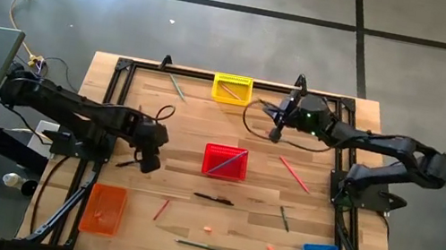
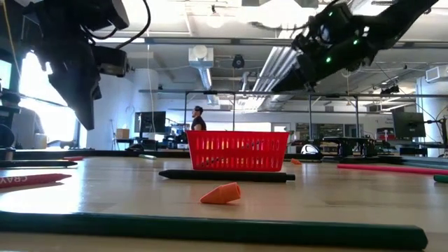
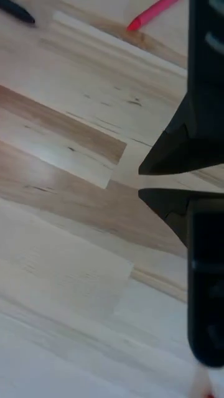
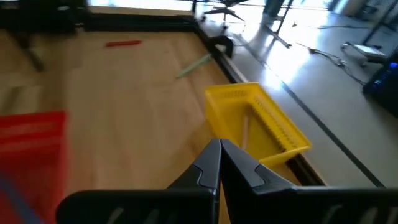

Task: Sort crayons/erasers/pens/pencils in bins
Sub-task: Put the black ball pen into the yellow bin, then put the black pencil into the red bin

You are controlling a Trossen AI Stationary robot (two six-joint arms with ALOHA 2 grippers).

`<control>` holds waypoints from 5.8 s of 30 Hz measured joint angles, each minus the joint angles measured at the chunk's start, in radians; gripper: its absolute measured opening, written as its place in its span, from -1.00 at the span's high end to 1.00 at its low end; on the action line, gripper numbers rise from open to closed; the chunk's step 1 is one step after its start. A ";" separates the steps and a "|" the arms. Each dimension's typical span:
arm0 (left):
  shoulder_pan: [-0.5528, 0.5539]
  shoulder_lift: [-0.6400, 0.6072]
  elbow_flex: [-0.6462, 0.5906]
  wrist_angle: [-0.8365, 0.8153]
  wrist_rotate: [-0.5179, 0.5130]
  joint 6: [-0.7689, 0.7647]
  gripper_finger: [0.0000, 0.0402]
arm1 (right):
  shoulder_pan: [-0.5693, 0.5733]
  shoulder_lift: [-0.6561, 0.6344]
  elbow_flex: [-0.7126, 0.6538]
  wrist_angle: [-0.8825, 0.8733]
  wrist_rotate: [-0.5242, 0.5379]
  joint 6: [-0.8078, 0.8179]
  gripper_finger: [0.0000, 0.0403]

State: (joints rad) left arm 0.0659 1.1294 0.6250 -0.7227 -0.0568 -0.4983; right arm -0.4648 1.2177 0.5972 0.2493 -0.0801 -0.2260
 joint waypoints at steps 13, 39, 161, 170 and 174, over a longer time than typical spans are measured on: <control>-0.020 0.154 -0.001 -0.001 0.021 -0.023 0.49 | 0.063 -0.116 -0.044 -0.059 -0.030 -0.067 1.00; 0.072 0.190 -0.001 -0.044 0.083 -0.003 0.40 | 0.020 -0.116 -0.070 -0.002 -0.048 -0.063 1.00; 0.518 0.707 0.617 0.908 -0.034 1.035 0.90 | 0.021 -0.115 -0.071 -0.015 -0.046 -0.060 1.00; 0.518 0.703 0.517 1.023 0.001 0.905 0.99 | 0.021 -0.115 -0.071 -0.045 -0.046 -0.055 1.00; 0.518 0.703 0.419 1.162 0.001 0.852 1.00 | 0.020 -0.115 -0.071 -0.052 -0.046 -0.036 1.00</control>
State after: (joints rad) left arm 0.5840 1.8324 1.0441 0.4388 -0.0559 0.3537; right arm -0.4446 1.1023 0.5266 0.1975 -0.1261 -0.2625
